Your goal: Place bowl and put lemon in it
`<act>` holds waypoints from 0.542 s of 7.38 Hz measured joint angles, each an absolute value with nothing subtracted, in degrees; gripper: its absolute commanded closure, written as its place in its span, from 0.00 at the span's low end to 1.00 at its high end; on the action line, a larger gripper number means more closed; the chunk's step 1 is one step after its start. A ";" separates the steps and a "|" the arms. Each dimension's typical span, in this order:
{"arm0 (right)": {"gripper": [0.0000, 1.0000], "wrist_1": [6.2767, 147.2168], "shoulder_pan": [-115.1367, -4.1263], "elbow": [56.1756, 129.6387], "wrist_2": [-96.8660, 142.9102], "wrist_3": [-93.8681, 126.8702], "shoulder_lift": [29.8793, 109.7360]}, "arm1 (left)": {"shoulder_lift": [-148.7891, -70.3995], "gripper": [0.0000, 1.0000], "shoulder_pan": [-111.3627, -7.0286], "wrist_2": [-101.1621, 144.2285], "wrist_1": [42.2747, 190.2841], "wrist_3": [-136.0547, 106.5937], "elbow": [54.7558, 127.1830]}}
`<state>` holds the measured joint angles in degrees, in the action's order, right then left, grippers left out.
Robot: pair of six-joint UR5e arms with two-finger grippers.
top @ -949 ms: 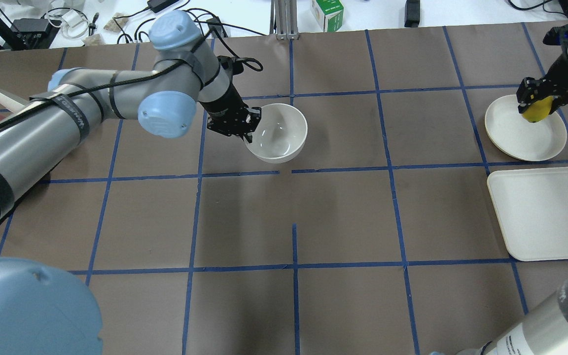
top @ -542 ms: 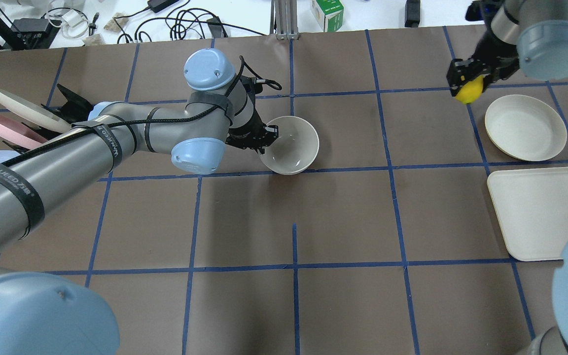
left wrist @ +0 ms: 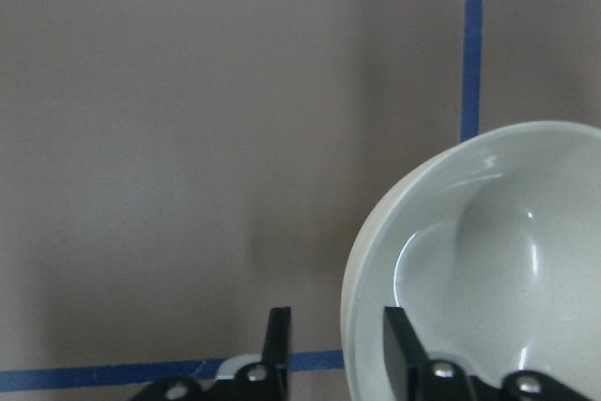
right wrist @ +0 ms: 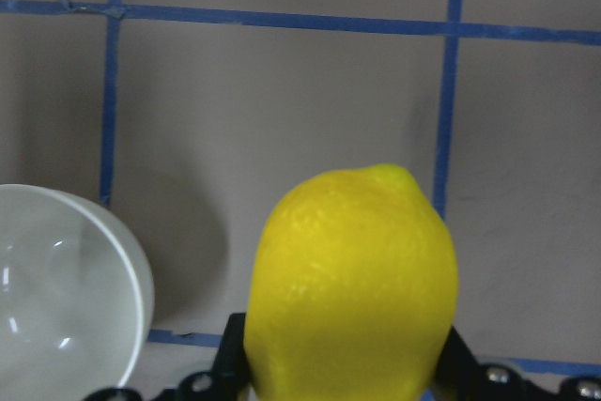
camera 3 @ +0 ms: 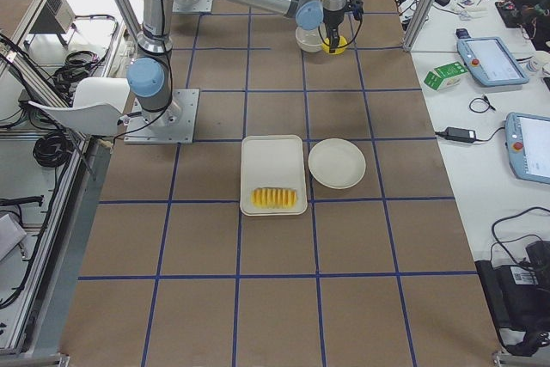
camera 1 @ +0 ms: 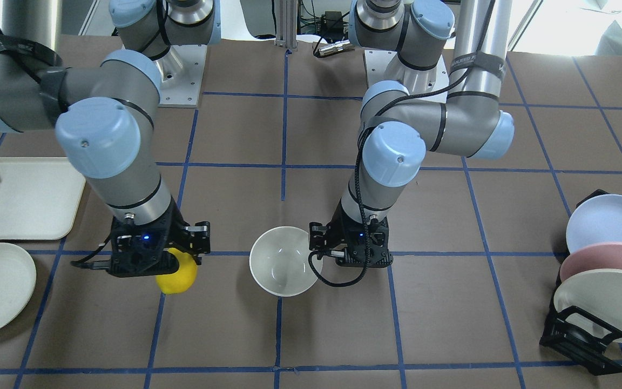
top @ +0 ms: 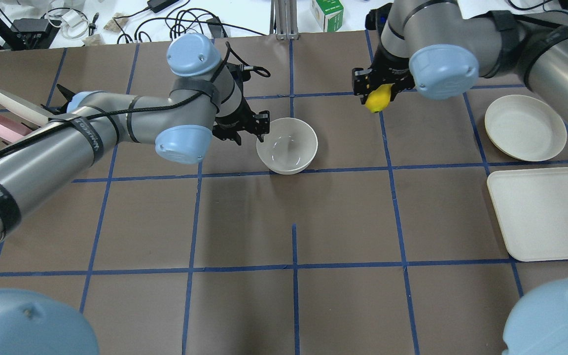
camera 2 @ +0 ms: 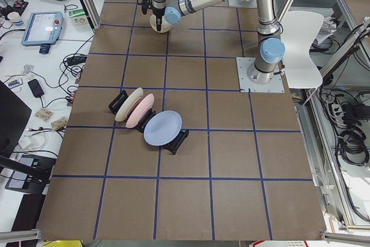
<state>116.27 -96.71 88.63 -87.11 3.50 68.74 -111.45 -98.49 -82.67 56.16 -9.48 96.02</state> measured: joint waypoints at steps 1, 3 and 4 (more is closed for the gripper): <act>0.99 118.06 -99.92 88.68 -86.01 9.04 67.16 | -108.42 0.00 -96.69 -83.49 62.76 -5.15 93.83; 0.98 125.43 -106.90 88.66 -85.13 17.50 62.75 | -102.06 0.00 -92.60 -85.54 74.07 3.15 91.39; 0.99 127.20 -109.09 88.76 -85.14 19.73 61.56 | -98.57 0.00 -91.04 -85.95 78.27 5.61 90.95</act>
